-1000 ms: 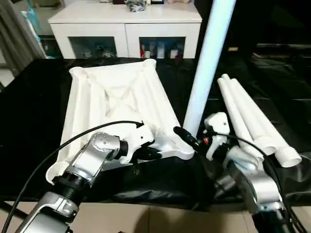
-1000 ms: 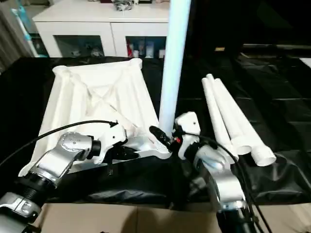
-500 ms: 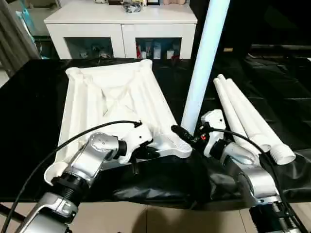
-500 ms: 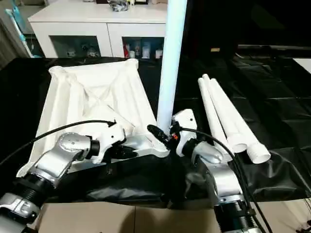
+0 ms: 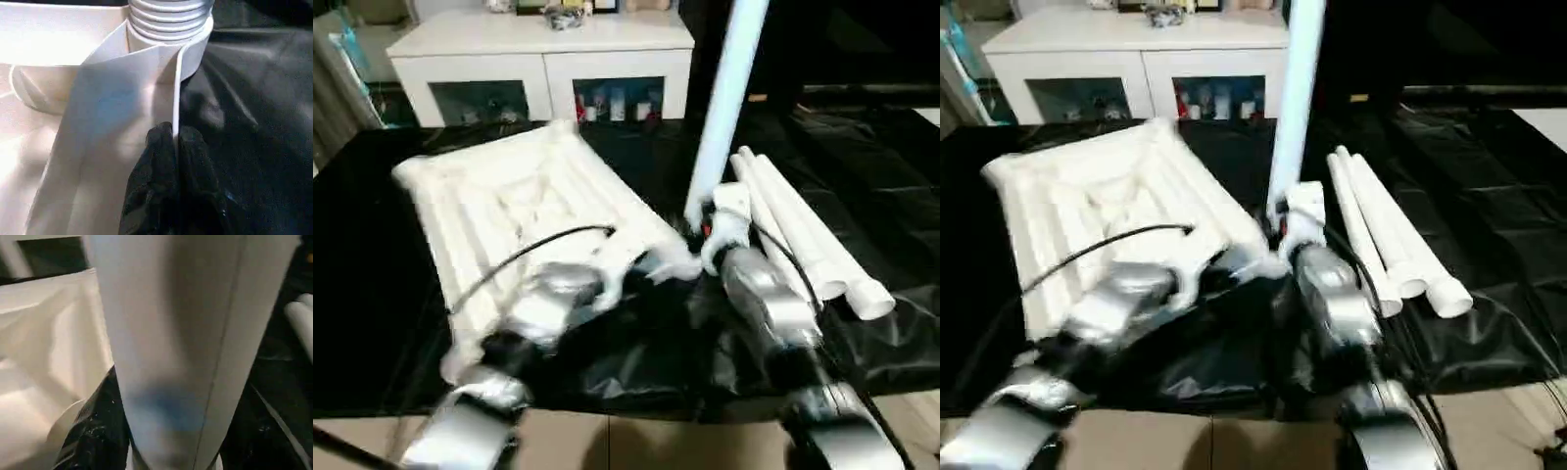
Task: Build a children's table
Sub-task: Pick table leg
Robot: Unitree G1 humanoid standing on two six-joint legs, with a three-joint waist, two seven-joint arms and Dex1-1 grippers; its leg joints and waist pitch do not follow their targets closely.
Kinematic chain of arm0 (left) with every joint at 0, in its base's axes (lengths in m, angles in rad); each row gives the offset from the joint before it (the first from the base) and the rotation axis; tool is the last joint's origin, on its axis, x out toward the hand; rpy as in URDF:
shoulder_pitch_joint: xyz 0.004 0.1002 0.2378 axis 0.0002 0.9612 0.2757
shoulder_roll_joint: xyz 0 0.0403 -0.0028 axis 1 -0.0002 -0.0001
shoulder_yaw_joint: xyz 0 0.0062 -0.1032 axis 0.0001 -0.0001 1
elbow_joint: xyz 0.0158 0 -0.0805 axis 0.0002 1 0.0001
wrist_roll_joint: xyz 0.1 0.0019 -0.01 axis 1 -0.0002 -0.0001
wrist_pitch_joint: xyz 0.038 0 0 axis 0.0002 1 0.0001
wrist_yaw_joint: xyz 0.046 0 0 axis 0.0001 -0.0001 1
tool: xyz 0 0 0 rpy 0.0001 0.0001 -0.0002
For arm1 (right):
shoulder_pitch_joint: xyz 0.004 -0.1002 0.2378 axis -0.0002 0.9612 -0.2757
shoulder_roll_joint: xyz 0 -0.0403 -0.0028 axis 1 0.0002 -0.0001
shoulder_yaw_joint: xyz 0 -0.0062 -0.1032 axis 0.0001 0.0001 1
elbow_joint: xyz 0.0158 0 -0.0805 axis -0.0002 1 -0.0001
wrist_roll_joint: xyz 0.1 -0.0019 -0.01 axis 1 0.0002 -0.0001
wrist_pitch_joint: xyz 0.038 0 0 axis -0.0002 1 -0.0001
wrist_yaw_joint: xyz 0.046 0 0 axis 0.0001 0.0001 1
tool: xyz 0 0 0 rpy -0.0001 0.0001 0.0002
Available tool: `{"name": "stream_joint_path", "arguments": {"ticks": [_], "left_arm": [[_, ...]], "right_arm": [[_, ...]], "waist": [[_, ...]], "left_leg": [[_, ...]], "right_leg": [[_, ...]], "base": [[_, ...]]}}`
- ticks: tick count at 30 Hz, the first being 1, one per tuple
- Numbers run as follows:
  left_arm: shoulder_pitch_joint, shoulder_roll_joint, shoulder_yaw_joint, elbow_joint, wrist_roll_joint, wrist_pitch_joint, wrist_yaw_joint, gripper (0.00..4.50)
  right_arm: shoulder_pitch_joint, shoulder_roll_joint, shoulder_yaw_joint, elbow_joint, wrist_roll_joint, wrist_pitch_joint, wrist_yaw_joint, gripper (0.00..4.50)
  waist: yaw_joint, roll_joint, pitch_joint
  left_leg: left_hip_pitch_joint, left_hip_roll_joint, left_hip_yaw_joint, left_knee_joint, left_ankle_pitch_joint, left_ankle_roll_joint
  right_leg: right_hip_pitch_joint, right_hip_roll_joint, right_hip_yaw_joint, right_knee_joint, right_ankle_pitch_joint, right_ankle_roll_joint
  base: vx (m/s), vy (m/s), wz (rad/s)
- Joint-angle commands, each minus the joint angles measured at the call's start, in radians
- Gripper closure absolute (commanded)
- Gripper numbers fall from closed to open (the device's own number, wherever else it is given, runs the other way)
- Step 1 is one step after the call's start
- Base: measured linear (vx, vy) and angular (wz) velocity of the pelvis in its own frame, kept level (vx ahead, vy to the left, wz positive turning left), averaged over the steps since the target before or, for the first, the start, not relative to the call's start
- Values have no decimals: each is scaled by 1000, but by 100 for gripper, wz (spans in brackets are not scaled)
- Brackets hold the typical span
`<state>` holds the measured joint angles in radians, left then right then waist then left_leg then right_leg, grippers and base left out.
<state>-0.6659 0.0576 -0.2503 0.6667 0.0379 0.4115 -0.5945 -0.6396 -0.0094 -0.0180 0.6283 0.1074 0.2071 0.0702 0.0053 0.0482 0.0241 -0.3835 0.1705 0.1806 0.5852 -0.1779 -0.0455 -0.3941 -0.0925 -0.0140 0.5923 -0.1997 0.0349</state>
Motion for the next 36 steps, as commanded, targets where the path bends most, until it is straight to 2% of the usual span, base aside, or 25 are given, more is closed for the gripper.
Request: {"name": "stream_joint_path", "arguments": {"ticks": [1, 2, 4, 5, 8, 9, 16, 20, 22, 24, 26, 28, 30, 31, 32, 34, 35, 36], "left_arm": [[-19, -60, 55, 102, -13, 10, 153, 450], [-29, -77, 64, 116, -15, 10, 178, 450], [-38, -91, 74, 122, -19, 11, 201, 450], [-48, -99, 85, 134, -19, 10, 217, 450], [-52, -98, 83, 133, -14, 13, 217, 450], [-54, -97, 83, 135, -13, 14, 216, 450], [-58, -95, 90, 161, -8, 0, 213, 450], [-46, -80, 63, 137, 5, -18, 169, 450], [-29, -56, 30, 106, 21, -31, 121, 450], [8, 1, -21, 41, 42, -35, 30, 450], [41, 56, -53, -18, 47, -41, -53, 450], [53, 78, -59, -42, 42, -39, -84, 450], [84, 137, -79, -104, 32, -60, -173, 450], [94, 160, -80, -126, 27, -54, -199, 450], [115, 209, -80, -176, 4, -55, -268, 450], [117, 213, -79, -180, 2, -53, -272, 450], [130, 249, -77, -213, -15, -73, -324, 450], [143, 285, -71, -248, -43, -77, -390, 450]], "right_arm": [[-9, 77, -33, 178, 24, 16, -114, 264], [-29, 97, -48, 210, 31, 10, -146, 264], [-44, 114, -54, 229, 31, 5, -168, 264], [-64, 126, -59, 261, 21, -9, -177, 264], [-74, 131, -52, 281, 7, -16, -175, 264], [-78, 132, -52, 291, 6, -19, -177, 264], [-119, 128, -71, 364, -9, -60, -175, 264], [-134, 116, -50, 373, -32, -69, -120, 264], [-137, 102, -22, 368, -53, -61, -67, 264], [-131, 67, 21, 342, -70, -26, 40, 264], [-124, 27, 52, 312, -77, 9, 141, 264], [-122, 9, 60, 303, -80, 17, 176, 264], [-120, -37, 67, 280, -74, 39, 270, 264], [-118, -56, 67, 268, -66, 49, 318, 265], [-111, -98, 78, 244, -55, 60, 425, 265], [-110, -101, 80, 242, -54, 59, 435, 265], [-98, -138, 95, 214, -42, 64, 530, 265], [-78, -182, 121, 171, -29, 78, 638, 265]], "waist": [[-3, -19, -32], [-3, -11, -33], [-3, -19, -36], [0, -15, -36], [2, -20, -37], [2, -17, -37], [-2, -17, -35], [-5, -19, -34], [-5, -21, -35], [-7, -25, -36], [-11, -24, -38], [-13, -26, -39], [-11, -26, -42], [-10, -25, -43], [-15, -24, -44], [-15, -17, -46], [-13, -17, -51], [-12, -18, -53]], "left_leg": [[22, 35, -23, -91, -470, -44], [25, 35, -26, -91, -471, -44], [20, 37, -25, -93, -454, -36], [15, 37, -25, -96, -433, -28], [17, 38, -21, -94, -421, -14], [15, 38, -21, -95, -418, -13], [19, 38, -23, -101, -455, -18], [21, 40, -25, -102, -482, -24], [16, 40, -25, -103, -474, -20], [10, 42, -25, -104, -446, -7], [2, 42, -23, -103, -408, 3], [0, 43, -22, -102, -375, 12], [6, 45, -16, -95, -338, 23], [3, 46, -18, -96, -326, 27], [-6, 45, -19, -96, -304, 35], [4, 50, -15, -93, -287, 37], [13, 51, -11, -87, -262, 36], [12, 50, -10, -82, -216, 53]], "right_leg": [[4, -40, 15, -101, -427, -163], [3, -40, 15, -101, -429, -160], [8, -38, 15, -99, -391, -156], [12, -38, 14, -96, -354, -154], [13, -38, 15, -94, -322, -164], [14, -38, 15, -95, -324, -164], [12, -39, 12, -104, -385, -146], [7, -40, 12, -108, -420, -135], [10, -41, 13, -107, -413, -135], [15, -41, 13, -102, -377, -145], [21, -43, 14, -97, -343, -157], [24, -43, 13, -95, -329, -169], [23, -43, 15, -90, -269, -203], [28, -44, 14, -87, -256, -209], [34, -43, 11, -81, -230, -217], [27, -40, 10, -78, -170, -240], [28, -40, 9, -73, -106, -267], [36, -36, 5, -63, -15, -292]], "base": [[0, 0, 0], [0, 0, 0], [0, 0, 0], [0, 0, 0], [0, 0, 0], [0, 0, 0], [0, 0, 0], [0, 0, 0], [0, 0, 0], [0, 0, 0], [0, 0, 0], [0, 0, 0], [0, 0, 0], [0, 0, 0], [0, 0, 0], [29, -10, 1], [61, -12, 4], [61, -12, 4]]}}
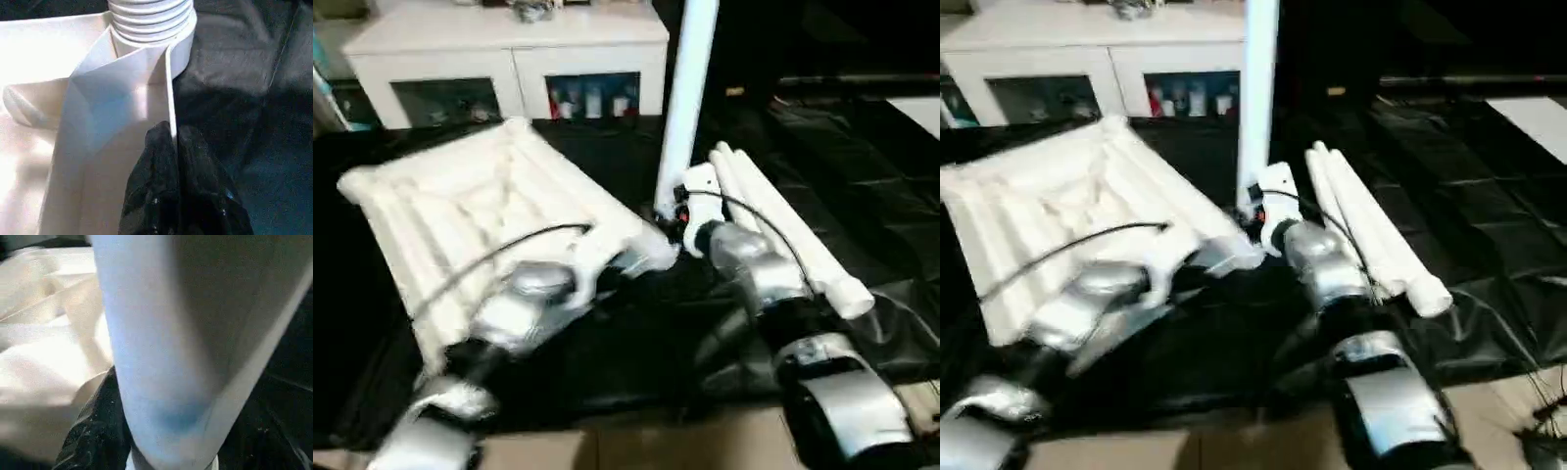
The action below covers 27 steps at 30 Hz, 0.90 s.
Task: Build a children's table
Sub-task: Pick table leg
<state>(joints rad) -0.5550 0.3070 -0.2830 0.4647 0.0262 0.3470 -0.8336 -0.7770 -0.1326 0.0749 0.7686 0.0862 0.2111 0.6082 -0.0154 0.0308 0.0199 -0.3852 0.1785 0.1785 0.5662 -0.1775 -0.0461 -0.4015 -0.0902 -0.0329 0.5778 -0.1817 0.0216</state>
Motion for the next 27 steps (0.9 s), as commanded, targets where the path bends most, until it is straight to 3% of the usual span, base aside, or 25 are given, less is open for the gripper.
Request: {"name": "stream_joint_path", "arguments": {"ticks": [1, 3, 5, 8, 12, 16, 20, 24, 26, 27], "left_arm": [[33, 40, -38, -49, -33, -16, -158, 450], [40, 64, -38, -64, -44, -43, -201, 450], [55, 110, -43, -97, -67, -73, -287, 450], [61, 159, -55, -132, -97, -67, -374, 450], [51, 194, -69, -137, -101, -70, -436, 450], [34, 203, -83, -112, -78, -94, -452, 450], [23, 198, -94, -92, -75, -100, -441, 450], [7, 151, -89, -42, -42, -80, -338, 450], [1, 132, -87, -23, -33, -69, -303, 450], [-5, 103, -83, -2, -28, -54, -256, 450]], "right_arm": [[63, -64, 33, 24, -7, 75, 115, 265], [84, -96, 61, -12, -2, 80, 200, 265], [114, -154, 107, -54, -15, 85, 319, 265], [123, -194, 131, -59, -27, 81, 388, 265], [125, -219, 152, -58, -34, 76, 429, 265], [129, -230, 177, -51, -51, 60, 445, 265], [132, -226, 177, -54, -50, 55, 435, 265], [129, -189, 142, -34, -51, 48, 307, 265], [126, -170, 126, -23, -45, 52, 248, 265], [125, -143, 106, -10, -42, 54, 167, 265]], "waist": [[12, -1, -50], [21, 2, -52], [35, 6, -51], [44, 5, -51], [53, 8, -44], [52, 7, -41], [52, 6, -42], [52, 5, -40], [50, 5, -35], [47, 3, -34]], "left_leg": [[13, 41, -7, -61, -194, 66], [17, 42, -3, -51, -121, 103], [19, 44, -1, -49, -99, 113], [23, 47, 2, -49, -116, 106], [31, 51, 4, -59, -197, 54], [31, 53, 8, -64, -261, 3], [32, 51, 8, -64, -282, -13], [31, 49, 8, -62, -287, -17], [35, 49, 7, -66, -344, -36], [31, 48, 3, -68, -360, -44]], "right_leg": [[47, -37, 21, -45, 8, -287], [48, -37, 18, -33, 132, -315], [50, -36, 14, -28, 151, -325], [48, -35, 14, -28, 118, -326], [42, -37, 17, -36, -16, -310], [39, -38, 19, -39, -93, -284], [37, -39, 22, -42, -121, -268], [34, -40, 23, -44, -137, -263], [27, -42, 27, -53, -226, -247], [30, -44, 26, -55, -269, -232]], "base": [[53, 0, 2], [0, 0, 0], [0, 0, 0], [0, 0, 0], [0, 0, 0], [0, 0, 0], [0, 0, 0], [0, 0, 0], [0, 0, 0], [0, 0, 0]]}}
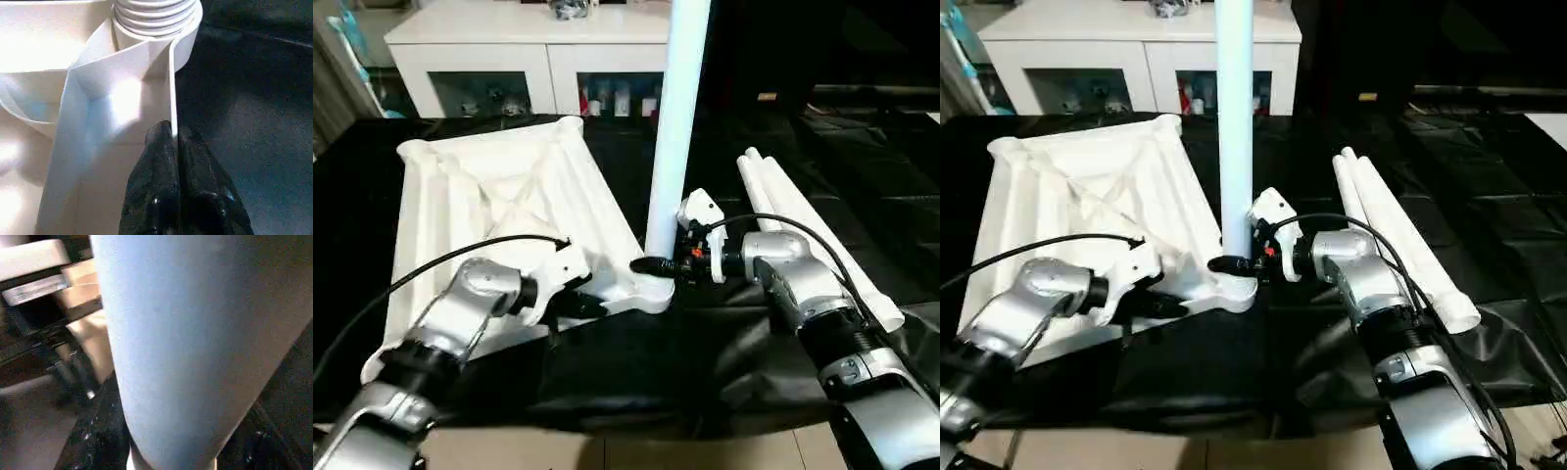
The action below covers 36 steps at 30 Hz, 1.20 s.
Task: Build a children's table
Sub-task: Pick table leg
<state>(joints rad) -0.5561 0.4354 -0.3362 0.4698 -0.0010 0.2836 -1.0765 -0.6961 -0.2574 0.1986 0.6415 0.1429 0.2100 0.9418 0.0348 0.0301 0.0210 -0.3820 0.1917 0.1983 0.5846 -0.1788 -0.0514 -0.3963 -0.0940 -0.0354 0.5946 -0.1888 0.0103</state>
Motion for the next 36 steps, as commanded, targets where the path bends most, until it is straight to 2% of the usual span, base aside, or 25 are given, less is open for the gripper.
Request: {"name": "stream_joint_path", "arguments": {"ticks": [1, 3, 5, 6, 7, 8, 9, 10, 11, 12, 13, 15, 16, 17, 21, 22, 23, 24, 29, 30, 33, 34, 36], "left_arm": [[-10, -50, -25, 7, 2, 26, 25, 450], [-32, -129, 0, 58, 0, 83, 146, 450], [-56, -210, 31, 118, -1, 135, 258, 450], [-56, -210, 31, 118, -1, 135, 258, 450], [-75, -278, 54, 172, 0, 152, 345, 450], [-89, -330, 74, 216, -2, 161, 410, 450], [-100, -365, 91, 249, -8, 160, 457, 450], [-107, -389, 94, 273, -7, 154, 484, 450], [-120, -439, 102, 317, -10, 150, 533, 450], [-124, -457, 100, 328, -9, 148, 543, 450], [-125, -461, 99, 330, -9, 148, 546, 450], [-131, -479, 102, 336, -8, 152, 555, 450], [-138, -491, 109, 344, -6, 157, 566, 450], [-138, -491, 109, 344, -6, 157, 566, 450], [-157, -501, 130, 382, 8, 147, 587, 450], [-159, -500, 131, 387, 10, 145, 588, 450], [-159, -498, 131, 388, 11, 143, 589, 450], [-159, -494, 130, 387, 12, 143, 588, 450], [-153, -475, 131, 373, 19, 137, 576, 450], [-153, -472, 131, 373, 20, 133, 574, 450], [-155, -467, 133, 375, 24, 125, 568, 450], [-156, -466, 134, 377, 25, 123, 565, 450], [-158, -460, 133, 381, 28, 115, 558, 450]], "right_arm": [[44, 3, -33, 124, -96, 64, -224, 265], [47, 62, -67, 141, -92, 85, -371, 265], [44, 121, -106, 168, -79, 102, -520, 265], [44, 121, -106, 168, -79, 102, -520, 265], [32, 173, -144, 206, -56, 99, -641, 265], [20, 214, -181, 236, -34, 93, -741, 265], [10, 239, -198, 255, -22, 90, -791, 265], [1, 258, -210, 270, -12, 91, -829, 265], [-19, 294, -224, 297, -5, 86, -900, 265], [-29, 309, -230, 308, 1, 91, -914, 265], [-31, 313, -231, 311, 3, 93, -918, 265], [-39, 326, -231, 319, -5, 92, -932, 265], [-47, 339, -237, 327, -19, 96, -952, 265], [-47, 339, -237, 327, -19, 96, -952, 265], [-77, 358, -260, 377, -31, 82, -1001, 265], [-81, 360, -264, 385, -31, 79, -1009, 265], [-84, 360, -265, 391, -30, 77, -1013, 265], [-86, 360, -266, 393, -30, 75, -1014, 265], [-102, 363, -274, 405, -33, 57, -984, 265], [-104, 364, -276, 404, -35, 56, -980, 230], [-111, 364, -281, 405, -37, 42, -967, 230], [-114, 364, -281, 404, -38, 37, -967, 189], [-121, 358, -276, 400, -43, 27, -959, 187]], "waist": [[-5, 4, -35], [-14, 5, -31], [-18, 2, -30], [-19, 0, -29], [-17, 5, -30], [-25, 4, -21], [-30, 7, -17], [-32, 6, -14], [-40, 5, -13], [-42, 10, -16], [-44, 14, -15], [-53, 18, -13], [-59, 17, -16], [-58, 18, -17], [-60, 17, -18], [-60, 12, -18], [-60, 15, -16], [-63, 15, -16], [-66, 9, -15], [-70, 11, -14], [-73, 14, -14], [-75, 15, -13], [-77, 18, -13]], "left_leg": [[27, 35, -19, -88, -366, -43], [30, 34, -20, -90, -402, -63], [31, 31, -24, -91, -428, -74], [31, 29, -27, -92, -442, -73], [33, 28, -28, -91, -450, -74], [38, 25, -29, -91, -502, -73], [60, 21, -31, -85, -572, -76], [68, 20, -36, -85, -605, -74], [76, 14, -40, -82, -636, -65], [71, 13, -45, -89, -641, -62], [76, 14, -50, -93, -664, -58], [73, 14, -58, -102, -695, -55], [65, 12, -65, -107, -699, -52], [63, 12, -67, -110, -698, -51], [63, 12, -66, -115, -711, -51], [65, 10, -66, -113, -714, -49], [69, 9, -65, -113, -723, -44], [64, 10, -68, -116, -726, -40], [62, 8, -68, -115, -732, -34], [61, 8, -69, -116, -739, -34], [58, 10, -71, -120, -757, -39], [58, 10, -71, -121, -767, -41], [59, 8, -71, -118, -770, -39]], "right_leg": [[24, -40, 28, -72, -279, -214], [16, -40, 29, -80, -348, -189], [14, -41, 27, -87, -407, -168], [12, -40, 26, -93, -443, -151], [11, -43, 25, -95, -458, -144], [1, -40, 22, -108, -529, -126], [-14, -37, 13, -126, -618, -98], [-18, -35, 5, -133, -656, -82], [-16, -32, -8, -145, -691, -53], [-8, -33, -12, -148, -689, -35], [-8, -32, -18, -154, -684, -25], [-1, -30, -22, -158, -664, -22], [10, -34, -24, -157, -649, -23], [12, -35, -23, -157, -644, -23], [5, -38, -22, -158, -616, -35], [4, -38, -24, -159, -622, -35], [1, -40, -29, -164, -630, -31], [7, -44, -33, -164, -633, -26], [1, -50, -36, -168, -664, -15], [1, -50, -38, -169, -674, -11], [2, -51, -38, -166, -661, -15], [1, -50, -39, -167, -666, -15], [-1, -51, -41, -169, -679, -13]], "base": [[0, 0, 0], [0, 0, 0], [-31, 5, -3], [0, 0, 0], [0, 0, 0], [0, 0, 0], [0, 0, 0], [0, 0, 0], [0, 0, 0], [0, 0, 0], [0, 0, 0], [0, 0, 0], [0, 0, 0], [0, 0, 0], [0, 0, 0], [0, 0, 0], [0, 0, 0], [0, 0, 0], [0, 0, 0], [0, 0, 0], [0, 0, 0], [0, 0, 0], [0, 0, 0]]}}
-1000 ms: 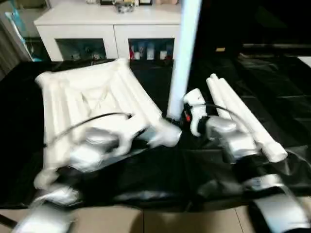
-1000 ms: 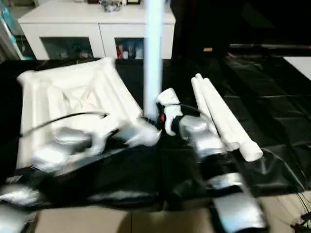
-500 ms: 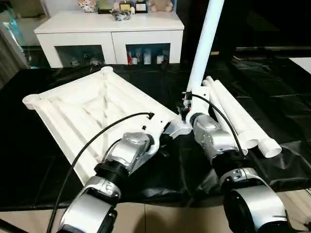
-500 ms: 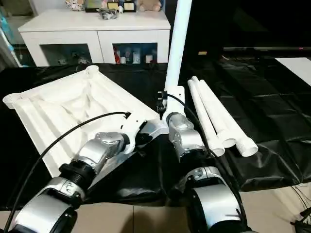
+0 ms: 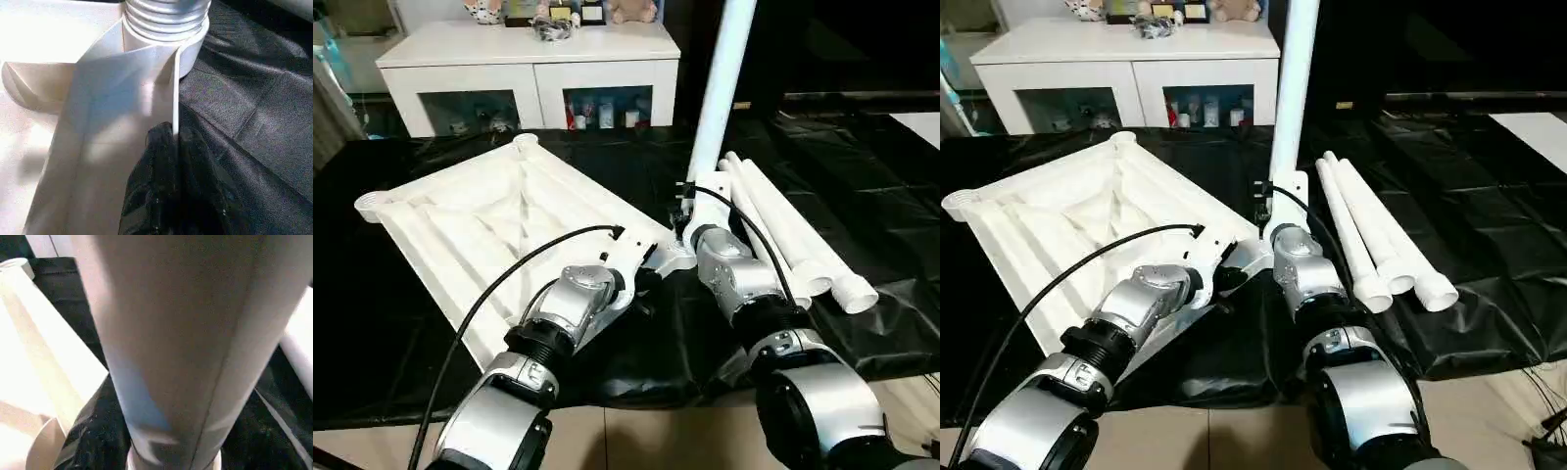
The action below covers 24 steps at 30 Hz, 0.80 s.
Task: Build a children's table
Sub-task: Pick table leg
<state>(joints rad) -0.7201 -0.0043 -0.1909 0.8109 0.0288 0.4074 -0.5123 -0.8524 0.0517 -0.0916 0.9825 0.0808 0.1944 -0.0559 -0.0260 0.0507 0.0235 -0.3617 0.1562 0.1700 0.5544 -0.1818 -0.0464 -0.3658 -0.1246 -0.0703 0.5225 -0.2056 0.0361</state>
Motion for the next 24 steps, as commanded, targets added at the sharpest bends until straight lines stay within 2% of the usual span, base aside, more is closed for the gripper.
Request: {"name": "stream_joint_path", "arguments": {"ticks": [1, 2, 4, 5, 6, 7, 8, 9, 10, 11, 12, 13, 14, 15, 16, 17, 18, 19, 20, 21, 22, 23, 24], "left_arm": [[6, -16, -16, 41, 2, -15, -10, 450], [5, -9, -23, 43, 9, -33, -19, 450], [11, 11, -41, 26, 20, -96, -51, 450], [15, 19, -46, 14, 20, -108, -67, 450], [19, 28, -48, 3, 21, -104, -78, 450], [21, 32, -48, -2, 22, -96, -82, 450], [28, 45, -55, -13, 27, -113, -100, 450], [33, 53, -61, -20, 32, -130, -114, 450], [41, 66, -68, -36, 35, -136, -132, 450], [52, 81, -75, -56, 37, -145, -155, 450], [64, 99, -80, -82, 36, -140, -176, 450], [70, 110, -85, -94, 37, -143, -189, 450], [76, 120, -90, -104, 39, -154, -203, 450], [82, 130, -97, -113, 41, -171, -218, 450], [82, 130, -97, -113, 41, -171, -218, 450], [92, 143, -103, -128, 43, -181, -237, 450], [111, 168, -109, -160, 37, -195, -278, 450], [118, 178, -110, -174, 31, -199, -297, 450], [133, 197, -110, -207, 11, -202, -347, 450], [138, 203, -110, -218, 5, -203, -364, 450], [157, 226, -112, -265, -25, -199, -432, 450], [165, 236, -115, -283, -32, -190, -452, 450], [173, 251, -120, -307, -44, -184, -486, 450]], "right_arm": [[33, 46, 15, 56, 18, 38, 41, 180], [30, 37, 24, 41, 10, 28, 47, 164], [37, 22, 38, -15, 6, 34, 79, 142], [45, 14, 41, -51, 7, 41, 90, 138], [57, 3, 51, -92, 5, 51, 108, 131], [64, -3, 55, -113, 1, 54, 120, 131], [84, -16, 58, -167, 4, 64, 131, 113], [97, -24, 57, -200, 5, 69, 139, 98], [119, -43, 71, -251, 1, 87, 168, 98], [147, -63, 83, -308, 0, 101, 196, 94], [184, -92, 104, -382, 11, 127, 259, 84], [203, -110, 118, -420, 18, 145, 300, 69], [223, -129, 134, -461, 27, 169, 348, 59], [239, -149, 154, -491, 35, 192, 396, 53], [239, -149, 154, -491, 35, 192, 396, 52], [267, -183, 184, -536, 41, 212, 468, 52], [305, -234, 204, -589, 52, 206, 551, 52], [316, -250, 202, -601, 55, 201, 569, 52], [325, -282, 199, -597, 48, 161, 602, 52], [329, -292, 198, -599, 45, 151, 611, 52], [346, -335, 201, -610, 42, 95, 672, 52], [358, -350, 200, -631, 59, 96, 709, 52], [377, -376, 199, -649, 81, 77, 777, 52]], "waist": [[-18, -3, -14], [-21, -3, -13], [-25, 2, -10], [-28, 3, -9], [-31, 4, -14], [-27, 12, -16], [-25, 5, -14], [-20, 1, -14], [-15, -1, -16], [-10, 2, -19], [0, 0, -33], [13, 0, -33], [25, -1, -32], [35, -13, -28], [40, -14, -29], [46, -21, -30], [55, -22, -30], [60, -20, -30], [63, -16, -32], [65, -17, -36], [70, -17, -38], [72, -18, -35], [74, -11, -35]], "left_leg": [[38, 44, -44, -89, -770, -44], [32, 45, -48, -93, -776, -45], [34, 47, -49, -99, -803, -45], [34, 47, -48, -101, -806, -41], [27, 52, -47, -103, -782, -36], [22, 53, -47, -104, -755, -33], [27, 49, -39, -95, -713, -30], [26, 45, -33, -86, -662, -15], [17, 46, -33, -86, -608, -1], [9, 50, -33, -90, -573, 4], [-9, 59, -30, -94, -458, 19], [-10, 63, -26, -93, -412, 28], [-2, 65, -10, -87, -352, 45], [-4, 62, -1, -83, -335, 61], [-2, 62, 1, -80, -329, 65], [-8, 60, 3, -76, -302, 68], [-7, 65, 5, -73, -276, 74], [-11, 69, 7, -73, -258, 77], [-13, 69, 6, -73, -244, 74], [-14, 68, 9, -68, -218, 71], [-10, 69, 14, -62, -210, 71], [-9, 68, 16, -60, -213, 73], [-6, 68, 19, -56, -220, 78]], "right_leg": [[-32, -22, -8, -99, -668, -38], [-24, -20, -14, -98, -672, -32], [-22, -16, -22, -99, -664, -32], [-15, -16, -29, -101, -651, -34], [-2, -26, -25, -89, -608, -53], [3, -31, -18, -83, -588, -61], [-17, -38, -9, -95, -601, -76], [-20, -42, -6, -102, -620, -81], [-9, -43, -4, -99, -605, -87], [-4, -45, 2, -93, -578, -93], [11, -46, 14, -73, -439, -126], [11, -42, 16, -67, -370, -139], [0, -40, 19, -61, -278, -181], [2, -38, 20, -60, -300, -192], [-2, -41, 24, -59, -326, -192], [1, -41, 31, -56, -364, -178], [-5, -41, 37, -53, -373, -170], [-1, -39, 37, -47, -363, -168], [1, -38, 35, -43, -351, -170], [1, -36, 35, -36, -312, -180], [-4, -33, 36, -32, -277, -196], [-8, -31, 39, -31, -269, -204], [-10, -30, 41, -26, -257, -222]], "base": [[0, 0, 0], [0, 0, 0], [0, 0, 0], [0, 0, 0], [0, 0, 0], [0, 0, 0], [0, 0, 0], [0, 0, 0], [0, 0, 0], [0, 0, 0], [0, 0, 0], [0, 0, 0], [0, 0, 0], [0, 0, 0], [0, 0, 0], [0, 0, 0], [0, 0, 0], [0, 0, 0], [52, -30, -6], [52, -30, -6], [56, -34, -1], [65, -36, 7], [65, -36, 7]]}}
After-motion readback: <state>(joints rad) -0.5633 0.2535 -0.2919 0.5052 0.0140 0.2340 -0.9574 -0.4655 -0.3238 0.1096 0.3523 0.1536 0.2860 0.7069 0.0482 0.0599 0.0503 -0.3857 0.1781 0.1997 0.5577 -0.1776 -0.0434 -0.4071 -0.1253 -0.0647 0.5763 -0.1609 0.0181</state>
